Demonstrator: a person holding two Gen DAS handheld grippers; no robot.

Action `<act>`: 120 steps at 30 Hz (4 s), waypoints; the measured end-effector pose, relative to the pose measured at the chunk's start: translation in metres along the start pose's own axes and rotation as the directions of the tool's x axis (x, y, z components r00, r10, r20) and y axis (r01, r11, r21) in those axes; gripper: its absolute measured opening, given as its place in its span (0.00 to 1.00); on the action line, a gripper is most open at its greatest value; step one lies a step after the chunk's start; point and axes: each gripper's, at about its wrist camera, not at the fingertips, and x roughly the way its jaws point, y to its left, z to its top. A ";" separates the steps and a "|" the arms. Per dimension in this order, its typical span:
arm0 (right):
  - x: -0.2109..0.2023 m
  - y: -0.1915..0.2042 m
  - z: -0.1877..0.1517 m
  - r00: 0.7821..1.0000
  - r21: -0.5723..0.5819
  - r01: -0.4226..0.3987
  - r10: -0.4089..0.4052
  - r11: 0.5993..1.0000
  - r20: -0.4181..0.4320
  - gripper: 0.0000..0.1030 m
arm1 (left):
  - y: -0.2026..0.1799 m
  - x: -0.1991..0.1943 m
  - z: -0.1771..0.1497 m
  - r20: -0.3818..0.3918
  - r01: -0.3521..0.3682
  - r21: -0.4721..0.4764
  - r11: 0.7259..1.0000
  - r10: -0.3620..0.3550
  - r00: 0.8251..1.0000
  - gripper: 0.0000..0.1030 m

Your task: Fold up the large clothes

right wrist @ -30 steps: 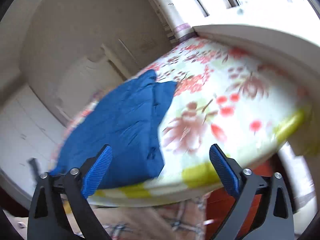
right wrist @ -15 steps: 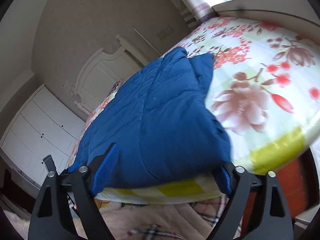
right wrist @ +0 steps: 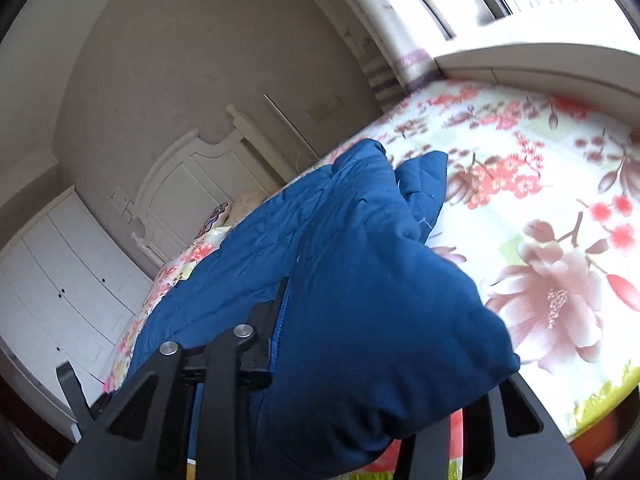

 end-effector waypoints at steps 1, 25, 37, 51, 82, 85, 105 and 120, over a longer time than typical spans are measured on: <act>-0.002 0.002 0.000 1.000 -0.007 -0.005 0.005 1.000 0.008 0.39 | 0.001 -0.001 0.001 -0.007 0.000 -0.004 1.000 0.000 1.000 0.98; -0.018 0.033 -0.001 0.996 -0.259 0.069 -0.053 0.963 0.067 0.39 | -0.077 0.155 0.185 -0.191 0.022 0.037 0.999 -0.014 0.981 0.97; -0.026 0.087 0.011 0.993 -0.378 0.069 -0.026 0.923 0.117 0.39 | -0.055 -0.001 0.019 -0.016 0.139 0.164 0.977 -0.138 0.990 0.98; 0.096 0.345 -0.169 0.997 -0.996 -0.065 0.038 0.068 -0.062 0.39 | 0.228 -0.062 0.006 0.185 0.195 -0.564 0.803 -0.107 0.977 0.98; 0.016 0.281 -0.161 0.980 -0.992 -0.056 0.198 0.114 -0.032 0.84 | 0.145 0.094 0.134 -0.120 0.523 -0.307 0.795 -0.578 0.807 0.26; 0.007 0.220 -0.122 0.990 -0.935 -0.122 0.108 0.333 -0.091 0.84 | 0.149 0.092 0.128 -0.107 0.534 -0.330 0.778 -0.593 0.798 0.26; 0.056 0.191 -0.152 0.976 -0.905 -0.074 -0.155 0.418 -0.152 0.85 | 0.135 -0.016 0.137 0.089 0.416 -0.118 0.902 -0.407 0.909 0.12; 0.004 0.216 -0.090 0.917 -0.789 -0.398 0.173 0.467 -0.360 0.84 | 0.164 0.050 0.079 0.016 0.374 -0.213 0.902 -0.380 0.925 0.27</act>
